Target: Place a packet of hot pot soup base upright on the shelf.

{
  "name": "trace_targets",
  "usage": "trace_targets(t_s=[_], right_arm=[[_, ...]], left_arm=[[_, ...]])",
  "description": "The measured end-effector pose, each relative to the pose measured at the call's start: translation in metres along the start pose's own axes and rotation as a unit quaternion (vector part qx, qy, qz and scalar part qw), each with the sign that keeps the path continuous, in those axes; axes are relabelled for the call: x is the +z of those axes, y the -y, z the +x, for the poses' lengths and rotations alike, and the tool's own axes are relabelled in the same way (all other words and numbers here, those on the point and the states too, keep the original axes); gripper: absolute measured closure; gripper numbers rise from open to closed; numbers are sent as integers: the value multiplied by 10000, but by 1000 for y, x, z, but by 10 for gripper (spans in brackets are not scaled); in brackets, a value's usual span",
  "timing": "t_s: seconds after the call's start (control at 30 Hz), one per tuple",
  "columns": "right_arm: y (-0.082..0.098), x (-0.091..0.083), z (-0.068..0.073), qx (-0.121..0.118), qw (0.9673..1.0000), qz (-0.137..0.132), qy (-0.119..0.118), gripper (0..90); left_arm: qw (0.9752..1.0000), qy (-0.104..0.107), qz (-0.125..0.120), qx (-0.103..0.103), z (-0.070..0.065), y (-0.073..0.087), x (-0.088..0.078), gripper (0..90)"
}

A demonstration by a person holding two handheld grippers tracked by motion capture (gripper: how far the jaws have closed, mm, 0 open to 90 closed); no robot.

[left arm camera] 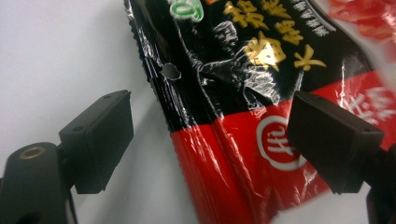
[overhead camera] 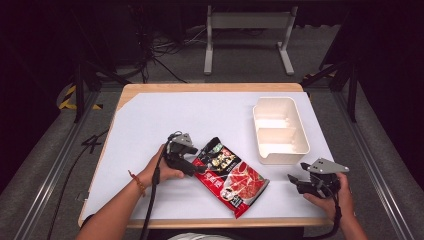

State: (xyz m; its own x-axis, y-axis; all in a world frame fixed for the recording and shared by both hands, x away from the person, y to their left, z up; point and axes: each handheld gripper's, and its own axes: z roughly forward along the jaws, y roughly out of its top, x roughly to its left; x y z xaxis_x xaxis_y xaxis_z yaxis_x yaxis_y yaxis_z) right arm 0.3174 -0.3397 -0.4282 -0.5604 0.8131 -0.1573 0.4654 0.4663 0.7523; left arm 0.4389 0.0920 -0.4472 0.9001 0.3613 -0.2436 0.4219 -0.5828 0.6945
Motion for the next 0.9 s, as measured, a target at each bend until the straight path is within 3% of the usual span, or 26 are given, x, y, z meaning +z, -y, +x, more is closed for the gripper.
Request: trace_targets(t_s=[0.1,0.2,0.27,0.4,0.47,0.57,0.67,0.8,0.9], right_arm=[[0,2,0,1,10000,30,-22,357],[0,3,1,-20,10000,57,-63,357],[0,4,1,-16,9999,70,-72,357],[0,4,2,-29,9999,79,-93,357],[0,5,2,-23,9999,68,-88,357],[0,5,2,-27,9999,74,-98,357],[-1,4,3,-27,9999,56,-103,356],[-1,2,1,-6,10000,8,-75,355],[-1,1,0,43,10000,-6,-70,353]], left_arm=[[9997,239,40,39,0,-7,7,219],[9993,350,156,29,-2,-12,12,299],[9989,422,189,42,-2,-14,13,462],[9995,176,169,215,-4,-15,8,673],[9997,128,84,195,-3,-15,6,778],[9994,-48,28,334,-8,-15,5,815],[9994,-57,-229,257,-9,-15,1,855],[9967,-363,-608,403,-16,-22,-14,868],[9920,-466,-1090,436,-23,-30,-33,871]])
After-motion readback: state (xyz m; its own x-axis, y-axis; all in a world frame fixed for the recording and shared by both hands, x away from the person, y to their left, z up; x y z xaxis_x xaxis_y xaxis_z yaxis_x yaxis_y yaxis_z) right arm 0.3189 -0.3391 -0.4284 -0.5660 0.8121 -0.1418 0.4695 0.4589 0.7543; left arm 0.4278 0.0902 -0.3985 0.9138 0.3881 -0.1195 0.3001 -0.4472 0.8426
